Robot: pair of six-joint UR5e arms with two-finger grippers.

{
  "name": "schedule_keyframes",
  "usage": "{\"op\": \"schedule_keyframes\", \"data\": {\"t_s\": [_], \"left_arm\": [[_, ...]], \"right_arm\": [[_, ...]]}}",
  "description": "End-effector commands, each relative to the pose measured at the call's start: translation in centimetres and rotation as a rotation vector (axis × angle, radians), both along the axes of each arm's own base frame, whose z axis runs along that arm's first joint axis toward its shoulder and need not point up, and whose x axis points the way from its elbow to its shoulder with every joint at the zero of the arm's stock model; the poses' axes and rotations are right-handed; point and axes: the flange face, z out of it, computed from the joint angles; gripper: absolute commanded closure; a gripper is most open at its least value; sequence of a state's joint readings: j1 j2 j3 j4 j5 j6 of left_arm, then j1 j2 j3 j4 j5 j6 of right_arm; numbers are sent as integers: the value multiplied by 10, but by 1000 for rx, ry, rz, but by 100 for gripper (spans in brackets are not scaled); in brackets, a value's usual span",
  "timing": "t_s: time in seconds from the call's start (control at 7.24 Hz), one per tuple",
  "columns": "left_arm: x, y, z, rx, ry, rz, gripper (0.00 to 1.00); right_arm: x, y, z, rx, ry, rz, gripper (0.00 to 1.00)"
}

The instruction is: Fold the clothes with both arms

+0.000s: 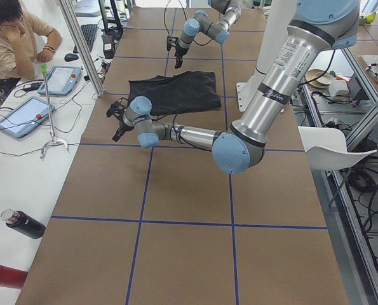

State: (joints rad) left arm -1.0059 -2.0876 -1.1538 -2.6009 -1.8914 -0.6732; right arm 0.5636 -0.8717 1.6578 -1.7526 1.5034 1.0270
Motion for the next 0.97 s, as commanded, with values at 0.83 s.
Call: {"op": "schedule_keyframes", "data": {"t_s": [0.83], "left_arm": [[-17, 27, -1, 143, 78, 5, 0]], "right_arm": [[-69, -74, 40, -97, -16, 34, 0]]}}
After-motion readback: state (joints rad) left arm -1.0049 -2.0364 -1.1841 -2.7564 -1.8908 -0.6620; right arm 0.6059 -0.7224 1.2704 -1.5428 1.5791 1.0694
